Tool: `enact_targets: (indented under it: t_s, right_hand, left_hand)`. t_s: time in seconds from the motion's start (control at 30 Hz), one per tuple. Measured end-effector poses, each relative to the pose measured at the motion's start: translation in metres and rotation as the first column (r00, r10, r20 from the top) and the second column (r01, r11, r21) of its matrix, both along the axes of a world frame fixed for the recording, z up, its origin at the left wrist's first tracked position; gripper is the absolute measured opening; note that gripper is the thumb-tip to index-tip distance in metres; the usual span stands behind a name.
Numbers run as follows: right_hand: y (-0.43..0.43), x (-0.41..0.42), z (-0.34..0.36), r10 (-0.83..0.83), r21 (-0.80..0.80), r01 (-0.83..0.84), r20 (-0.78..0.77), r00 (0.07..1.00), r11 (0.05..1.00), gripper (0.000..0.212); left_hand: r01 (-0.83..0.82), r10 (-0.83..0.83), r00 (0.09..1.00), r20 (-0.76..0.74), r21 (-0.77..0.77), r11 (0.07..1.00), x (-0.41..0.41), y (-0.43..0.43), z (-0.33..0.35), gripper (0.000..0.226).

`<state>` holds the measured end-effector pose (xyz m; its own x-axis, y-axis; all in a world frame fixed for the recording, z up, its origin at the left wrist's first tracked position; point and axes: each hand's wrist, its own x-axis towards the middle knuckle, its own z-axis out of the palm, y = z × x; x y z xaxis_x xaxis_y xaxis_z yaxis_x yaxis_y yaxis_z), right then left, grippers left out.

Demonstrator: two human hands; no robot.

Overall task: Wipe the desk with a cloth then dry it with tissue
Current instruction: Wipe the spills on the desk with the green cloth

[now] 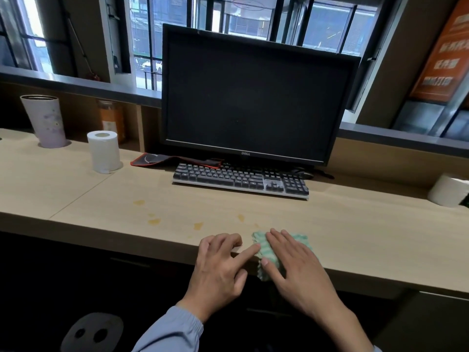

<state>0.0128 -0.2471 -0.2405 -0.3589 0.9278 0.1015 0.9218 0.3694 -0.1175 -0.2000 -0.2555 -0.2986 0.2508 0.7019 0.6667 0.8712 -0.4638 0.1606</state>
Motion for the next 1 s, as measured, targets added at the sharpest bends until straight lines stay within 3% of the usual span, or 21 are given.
enact_targets:
  t_s: [0.27, 0.47, 0.6, 0.8, 1.0]
  right_hand:
    - [0.018, -0.009, 0.014, -0.018, -0.109, 0.014, -0.035, 0.999, 0.994, 0.06]
    - [-0.001, -0.006, 0.006, 0.02, -0.03, -0.02, -0.001, 1.0, 0.999, 0.059]
    - [0.02, -0.012, 0.009, 0.009, -0.063, -0.007, 0.033, 0.999, 0.998, 0.055]
    - [0.066, -0.023, 0.02, 0.029, -0.213, -0.015, 0.06, 0.998, 0.977, 0.055]
    - [0.06, -0.017, 0.019, 0.047, -0.266, -0.027, 0.067, 0.997, 0.963, 0.056]
  left_hand:
    - [0.004, -0.004, 1.0, -0.002, 0.034, 0.999, -0.003, -0.001, -0.003, 0.061]
    - [0.019, -0.024, 0.998, 0.051, 0.096, 0.995, -0.002, 0.001, -0.004, 0.057]
    - [-0.006, -0.004, 0.997, 0.082, 0.122, 0.993, 0.002, 0.002, -0.005, 0.053]
    - [-0.063, 0.057, 0.995, 0.081, 0.076, 0.995, 0.007, 0.001, 0.001, 0.05]
    - [-0.048, 0.048, 0.972, 0.229, -0.009, 0.999, 0.004, 0.01, 0.025, 0.033]
